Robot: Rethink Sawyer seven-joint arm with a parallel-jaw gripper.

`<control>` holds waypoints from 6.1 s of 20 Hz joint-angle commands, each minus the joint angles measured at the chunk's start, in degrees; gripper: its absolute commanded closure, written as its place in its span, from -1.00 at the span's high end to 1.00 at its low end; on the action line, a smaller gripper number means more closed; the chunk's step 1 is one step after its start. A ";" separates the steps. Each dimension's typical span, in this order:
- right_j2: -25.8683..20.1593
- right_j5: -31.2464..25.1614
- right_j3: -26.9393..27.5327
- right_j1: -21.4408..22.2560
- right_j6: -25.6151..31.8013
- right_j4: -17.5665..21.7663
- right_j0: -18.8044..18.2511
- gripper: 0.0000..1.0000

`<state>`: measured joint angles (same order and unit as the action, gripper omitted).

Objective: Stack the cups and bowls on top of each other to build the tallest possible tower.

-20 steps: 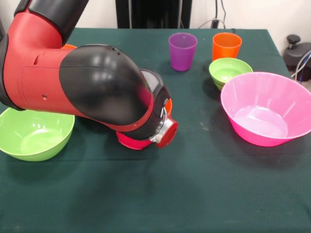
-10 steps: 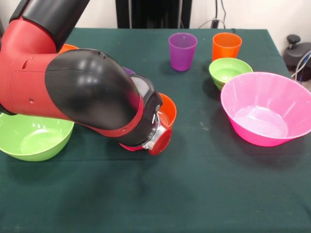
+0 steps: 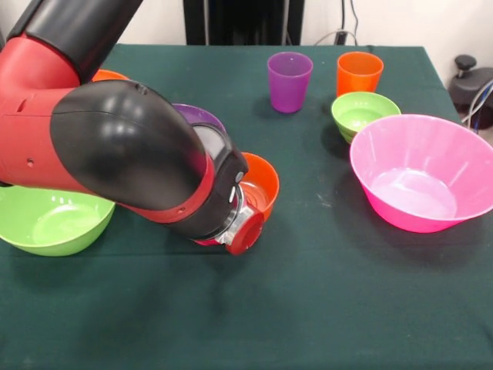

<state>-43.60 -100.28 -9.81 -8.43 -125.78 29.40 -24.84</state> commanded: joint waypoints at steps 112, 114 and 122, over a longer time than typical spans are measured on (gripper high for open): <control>-72.91 -13.48 1.82 -5.70 14.22 76.15 -10.56 1.00; -70.83 -17.08 0.11 -3.93 11.06 72.77 -10.76 1.00; -65.42 -25.32 -5.18 0.19 3.86 61.95 -12.05 1.00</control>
<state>-118.46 -118.14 -14.15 -13.00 -125.76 93.94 -35.62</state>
